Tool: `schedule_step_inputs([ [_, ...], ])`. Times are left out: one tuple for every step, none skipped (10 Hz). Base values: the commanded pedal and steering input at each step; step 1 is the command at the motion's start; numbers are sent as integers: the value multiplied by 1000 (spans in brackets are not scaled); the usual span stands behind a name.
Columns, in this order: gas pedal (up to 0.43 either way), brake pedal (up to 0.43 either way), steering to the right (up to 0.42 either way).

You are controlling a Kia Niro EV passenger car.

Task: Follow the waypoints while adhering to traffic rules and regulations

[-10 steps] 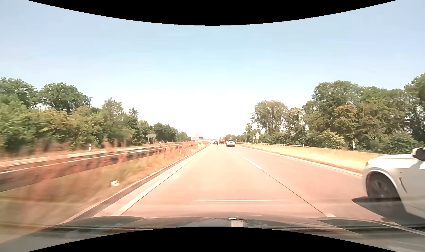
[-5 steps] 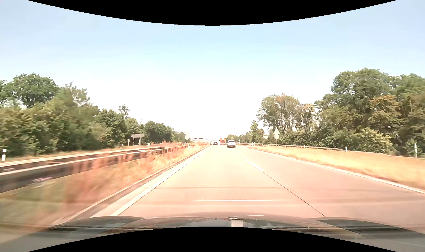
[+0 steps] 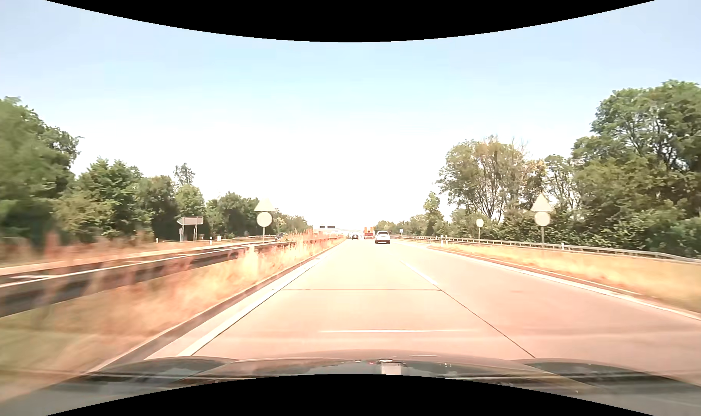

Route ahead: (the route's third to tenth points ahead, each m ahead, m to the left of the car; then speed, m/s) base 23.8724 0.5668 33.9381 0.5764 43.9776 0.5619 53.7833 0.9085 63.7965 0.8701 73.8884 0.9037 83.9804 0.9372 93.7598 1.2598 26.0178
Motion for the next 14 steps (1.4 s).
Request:
schedule_step_inputs([
  [260,0,-2],
  [260,0,-2],
  [260,0,-2],
  [260,0,-2],
  [260,0,-2],
  [260,0,-2],
  [260,0,-2],
  [260,0,-2],
  [260,0,-2],
  [260,0,-2],
  [260,0,-2],
  [260,0,-2],
  [260,0,-2],
  [260,0,-2],
])
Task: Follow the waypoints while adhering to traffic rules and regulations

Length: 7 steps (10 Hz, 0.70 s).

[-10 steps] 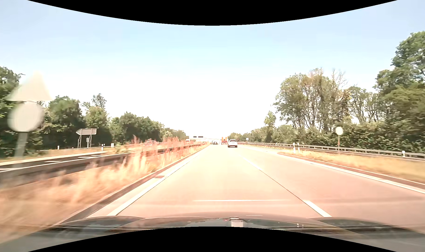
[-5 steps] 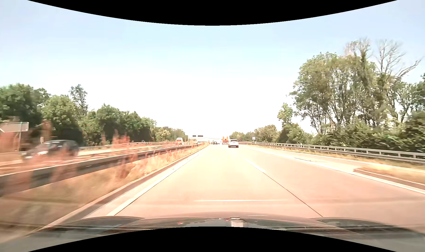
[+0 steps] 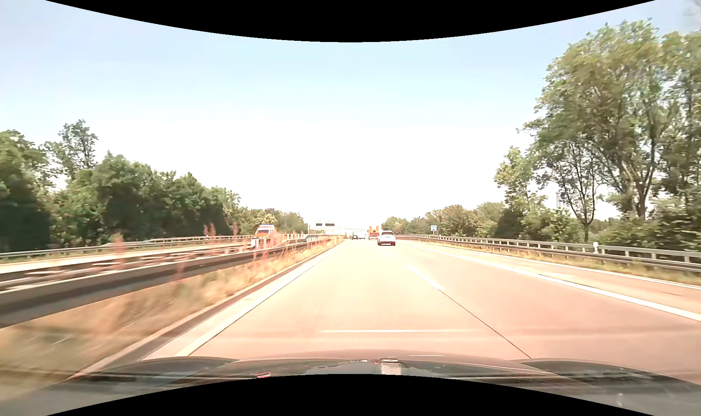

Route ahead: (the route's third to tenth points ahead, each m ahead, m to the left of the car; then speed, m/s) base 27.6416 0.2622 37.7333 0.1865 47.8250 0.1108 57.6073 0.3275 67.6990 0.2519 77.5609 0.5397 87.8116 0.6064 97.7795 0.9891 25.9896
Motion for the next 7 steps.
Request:
schedule_step_inputs([
  [260,0,-2],
  [260,0,-2],
  [260,0,-2],
  [260,0,-2],
  [268,0,-2],
  [268,0,-3],
  [268,0,-3],
])
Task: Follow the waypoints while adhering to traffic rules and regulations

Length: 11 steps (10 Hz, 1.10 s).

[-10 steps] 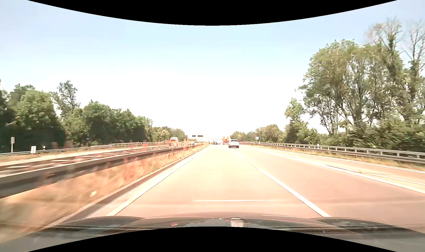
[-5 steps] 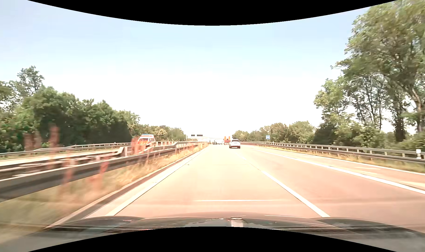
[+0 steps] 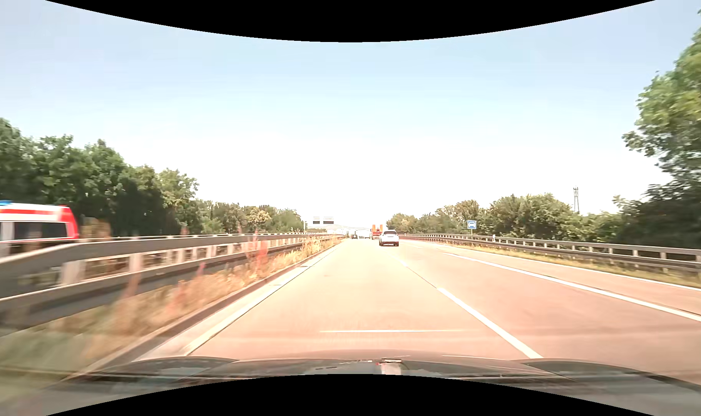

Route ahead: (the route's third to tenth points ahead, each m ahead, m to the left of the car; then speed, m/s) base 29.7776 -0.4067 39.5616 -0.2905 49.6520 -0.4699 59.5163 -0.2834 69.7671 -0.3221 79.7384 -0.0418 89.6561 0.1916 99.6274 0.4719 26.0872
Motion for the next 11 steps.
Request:
schedule_step_inputs([
  [268,0,-3],
  [268,0,-3],
  [268,0,-3],
  [268,0,-3],
  [268,0,-3],
  [268,0,-3],
  [268,0,-3],
  [268,0,-3],
  [268,0,-3],
  [268,0,-3],
  [268,0,-3],
])
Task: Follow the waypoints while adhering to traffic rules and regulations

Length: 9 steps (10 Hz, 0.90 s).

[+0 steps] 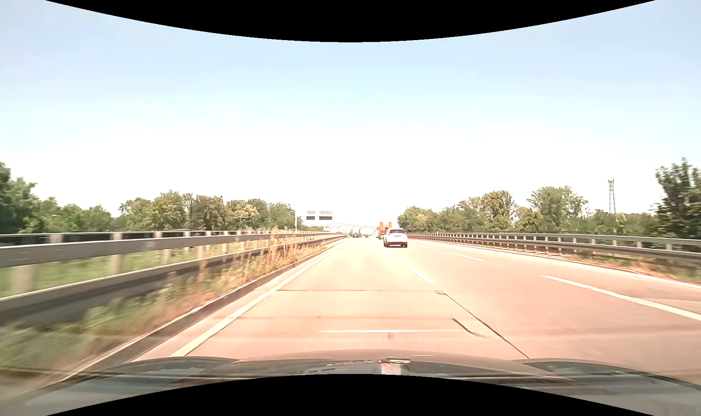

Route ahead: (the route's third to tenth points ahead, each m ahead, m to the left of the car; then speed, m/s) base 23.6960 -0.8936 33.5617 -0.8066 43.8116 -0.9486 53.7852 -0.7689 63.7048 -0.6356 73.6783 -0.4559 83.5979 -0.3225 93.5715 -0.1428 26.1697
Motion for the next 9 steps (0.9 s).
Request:
schedule_step_inputs([
  [268,0,-3],
  [268,0,-3],
  [268,0,-3],
  [268,0,-3],
  [268,0,-3],
  [260,0,-3],
  [260,0,-3],
  [260,0,-3],
  [260,0,-3],
])
